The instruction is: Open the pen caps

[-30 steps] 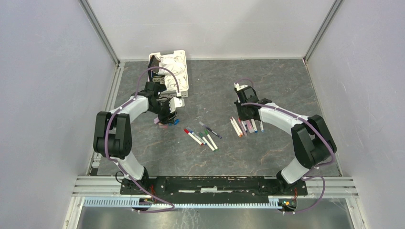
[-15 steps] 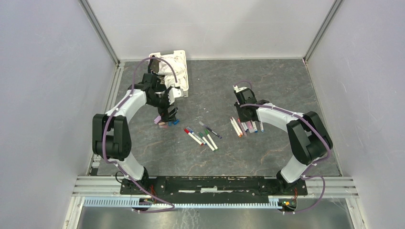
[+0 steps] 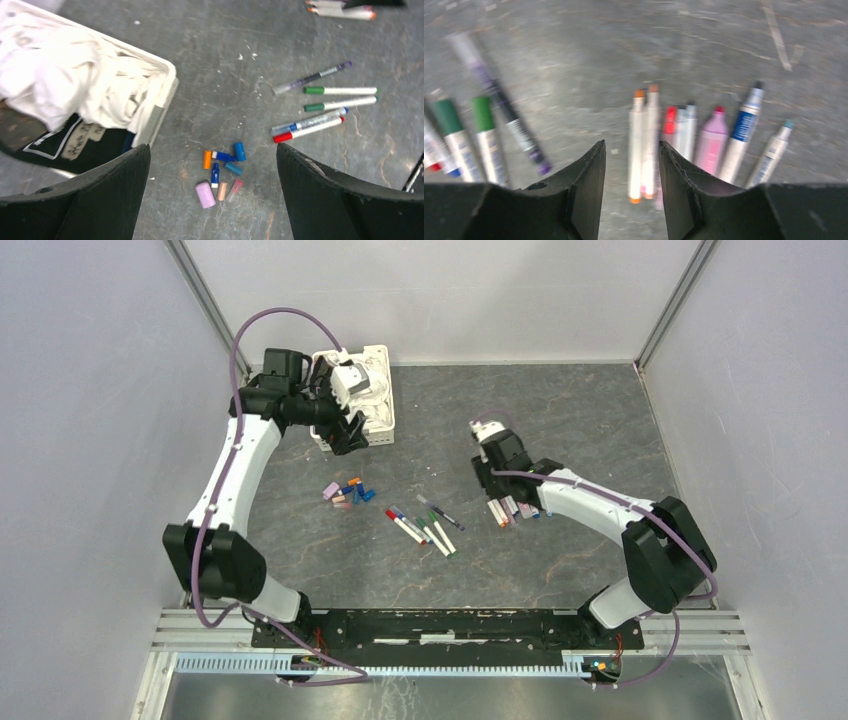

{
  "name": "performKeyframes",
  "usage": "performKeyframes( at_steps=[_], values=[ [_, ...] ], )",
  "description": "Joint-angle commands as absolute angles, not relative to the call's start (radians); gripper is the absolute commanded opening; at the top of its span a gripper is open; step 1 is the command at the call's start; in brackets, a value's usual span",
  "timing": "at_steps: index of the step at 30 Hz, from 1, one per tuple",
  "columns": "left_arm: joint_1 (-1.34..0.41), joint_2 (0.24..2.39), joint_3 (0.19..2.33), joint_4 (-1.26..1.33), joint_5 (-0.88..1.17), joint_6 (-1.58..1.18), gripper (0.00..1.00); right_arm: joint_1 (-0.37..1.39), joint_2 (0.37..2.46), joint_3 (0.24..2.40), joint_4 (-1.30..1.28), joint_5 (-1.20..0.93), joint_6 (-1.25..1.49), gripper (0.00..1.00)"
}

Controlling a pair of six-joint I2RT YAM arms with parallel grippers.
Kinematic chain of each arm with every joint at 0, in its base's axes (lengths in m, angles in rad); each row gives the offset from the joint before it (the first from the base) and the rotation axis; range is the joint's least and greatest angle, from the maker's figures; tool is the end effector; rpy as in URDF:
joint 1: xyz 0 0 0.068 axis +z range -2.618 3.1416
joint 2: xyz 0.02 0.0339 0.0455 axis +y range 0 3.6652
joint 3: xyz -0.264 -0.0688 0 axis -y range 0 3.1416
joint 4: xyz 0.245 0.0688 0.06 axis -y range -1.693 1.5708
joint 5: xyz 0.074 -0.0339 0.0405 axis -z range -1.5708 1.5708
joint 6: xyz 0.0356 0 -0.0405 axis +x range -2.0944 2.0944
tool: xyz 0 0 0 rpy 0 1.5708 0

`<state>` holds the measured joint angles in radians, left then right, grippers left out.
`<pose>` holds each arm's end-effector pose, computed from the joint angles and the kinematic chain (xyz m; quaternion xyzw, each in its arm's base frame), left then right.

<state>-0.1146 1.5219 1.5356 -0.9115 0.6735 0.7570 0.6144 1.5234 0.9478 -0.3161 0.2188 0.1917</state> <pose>0.3101 -0.0580 0.3609 0.4750 0.7616 -0.1976 0.3942 0.2610 0.1747 0.2095 -0.1611 0.9240 0.0352 0.3449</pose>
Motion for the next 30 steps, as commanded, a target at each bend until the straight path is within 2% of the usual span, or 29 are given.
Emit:
performKeyframes(
  at_steps=[1,12,26,30],
  values=[
    [-0.107,1.411,1.494,-0.738,0.590,0.553,1.00,0.736,1.567,1.002,-0.288,0.145,0.146,0.46],
    [-0.107,1.390,1.464,-0.810,0.606,0.619,1.00,0.800,1.773,1.150,-0.295,0.011,0.101,0.39],
    [-0.107,1.421,1.466,-0.887,0.669,0.677,1.00,0.801,1.858,1.129,-0.281,0.002,0.089,0.38],
    [-0.107,1.422,1.449,-0.916,0.701,0.728,1.00,0.799,1.872,1.123,-0.280,0.007,0.083,0.29]
  ],
)
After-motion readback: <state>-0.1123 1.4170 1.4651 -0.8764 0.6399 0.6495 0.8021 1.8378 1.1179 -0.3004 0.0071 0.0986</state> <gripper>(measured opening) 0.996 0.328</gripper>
